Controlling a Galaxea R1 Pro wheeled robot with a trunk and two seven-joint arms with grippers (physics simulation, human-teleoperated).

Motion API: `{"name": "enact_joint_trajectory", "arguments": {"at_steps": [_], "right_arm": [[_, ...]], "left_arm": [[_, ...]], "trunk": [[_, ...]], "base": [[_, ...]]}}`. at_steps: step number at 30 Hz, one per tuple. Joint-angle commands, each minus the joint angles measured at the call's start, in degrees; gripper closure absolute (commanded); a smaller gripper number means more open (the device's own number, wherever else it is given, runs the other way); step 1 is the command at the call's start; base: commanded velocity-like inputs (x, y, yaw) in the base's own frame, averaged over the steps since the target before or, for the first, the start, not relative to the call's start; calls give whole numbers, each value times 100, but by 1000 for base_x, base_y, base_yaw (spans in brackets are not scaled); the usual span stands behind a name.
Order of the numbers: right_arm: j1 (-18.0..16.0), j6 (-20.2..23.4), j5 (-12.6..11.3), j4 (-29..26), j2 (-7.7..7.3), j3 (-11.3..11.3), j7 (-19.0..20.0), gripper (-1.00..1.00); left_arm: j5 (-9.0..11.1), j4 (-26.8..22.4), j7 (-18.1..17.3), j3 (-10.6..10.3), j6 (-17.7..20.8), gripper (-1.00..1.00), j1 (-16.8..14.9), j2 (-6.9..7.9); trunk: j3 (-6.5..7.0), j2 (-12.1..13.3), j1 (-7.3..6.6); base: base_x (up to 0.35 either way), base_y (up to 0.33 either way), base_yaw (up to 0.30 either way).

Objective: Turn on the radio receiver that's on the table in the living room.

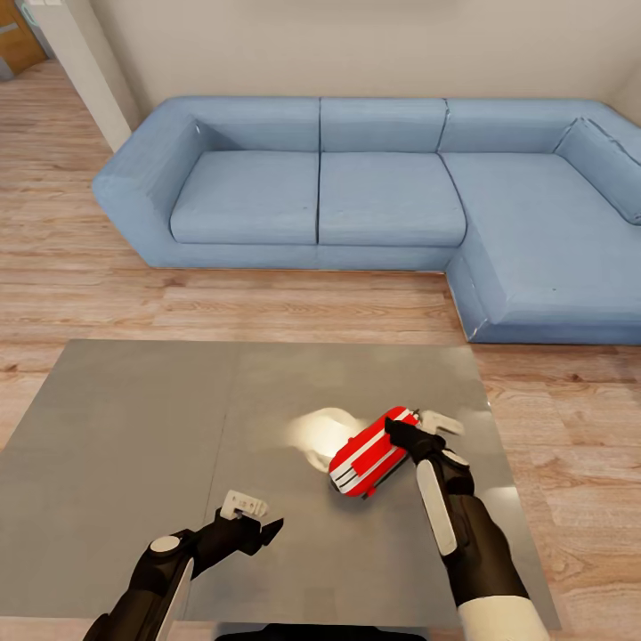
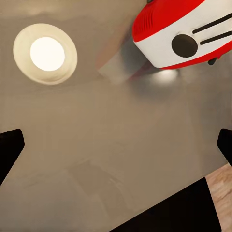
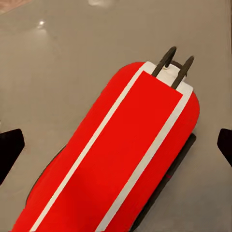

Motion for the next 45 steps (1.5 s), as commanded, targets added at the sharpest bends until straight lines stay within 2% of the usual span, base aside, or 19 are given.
{"name": "enact_joint_trajectory", "arguments": {"at_steps": [1, 6, 12, 27, 29, 34, 45], "right_arm": [[-16, -104, -107, 36, 0, -5, -92, -100], [-50, -475, -325, 247, 0, -14, -397, -100], [-191, -902, -387, 870, 0, -15, -529, -100], [-211, -950, -381, 994, 0, 66, -520, -100], [-211, -951, -381, 997, 0, 110, -517, -100], [-211, -964, -385, 1102, 0, 405, -514, -100], [-318, -1179, -389, 1602, 0, 476, -479, -100]], "left_arm": [[0, 0, 0, 0, 0, -100, 0, 0], [0, 0, 0, 0, 0, -100, 1, 0], [0, 0, 0, 0, 0, -100, 0, -6], [0, 0, 3, 0, 0, -100, -3, -34], [0, 0, 3, 0, 0, -100, -2, -34], [0, 0, 2, 0, 0, -100, -3, -35], [0, -5, 1, 0, 0, -100, -2, -35]], "trunk": [[0, 0, 0], [0, 0, 0], [0, 0, 0], [0, 0, 0], [0, 0, 0], [0, 0, 0], [0, 0, 0]], "base": [[0, 0, 0], [0, 0, 0], [0, 0, 0], [0, 0, 0], [0, 0, 0], [0, 0, 0], [0, 0, 0]]}}
